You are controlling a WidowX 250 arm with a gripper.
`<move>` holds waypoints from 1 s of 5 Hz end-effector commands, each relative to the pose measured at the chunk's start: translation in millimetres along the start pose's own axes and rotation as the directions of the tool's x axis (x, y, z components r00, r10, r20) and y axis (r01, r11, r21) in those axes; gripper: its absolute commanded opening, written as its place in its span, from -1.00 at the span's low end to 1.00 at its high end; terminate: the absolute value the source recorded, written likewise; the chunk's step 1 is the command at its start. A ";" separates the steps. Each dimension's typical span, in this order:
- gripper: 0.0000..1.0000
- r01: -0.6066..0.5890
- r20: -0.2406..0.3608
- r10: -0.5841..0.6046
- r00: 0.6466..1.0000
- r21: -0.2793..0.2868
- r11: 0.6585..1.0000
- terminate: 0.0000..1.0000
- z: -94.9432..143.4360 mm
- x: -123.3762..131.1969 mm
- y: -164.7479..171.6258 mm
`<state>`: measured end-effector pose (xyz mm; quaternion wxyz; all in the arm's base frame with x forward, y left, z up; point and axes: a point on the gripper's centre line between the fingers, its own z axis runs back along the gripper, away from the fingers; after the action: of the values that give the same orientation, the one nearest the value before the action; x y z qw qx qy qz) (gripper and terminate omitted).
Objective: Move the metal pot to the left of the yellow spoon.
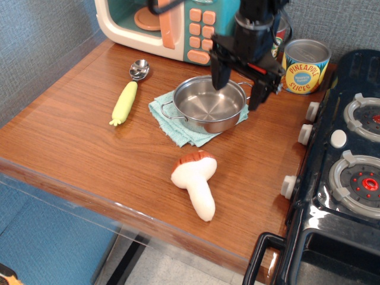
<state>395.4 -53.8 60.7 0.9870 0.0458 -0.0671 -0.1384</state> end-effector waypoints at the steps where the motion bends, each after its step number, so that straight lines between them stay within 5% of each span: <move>1: 1.00 -0.059 -0.038 0.058 0.998 -0.034 0.998 -1.00 -11.3 1.2 2.1; 2: -1.00 -0.066 -0.040 0.064 0.997 -0.035 0.997 -1.00 -14.3 -1.6 2.3; 5: -1.00 -0.060 -0.006 0.060 0.998 -0.035 0.998 -1.00 -0.4 -0.6 6.9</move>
<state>390.5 -53.2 33.4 0.9926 0.0287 -0.0263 -0.1152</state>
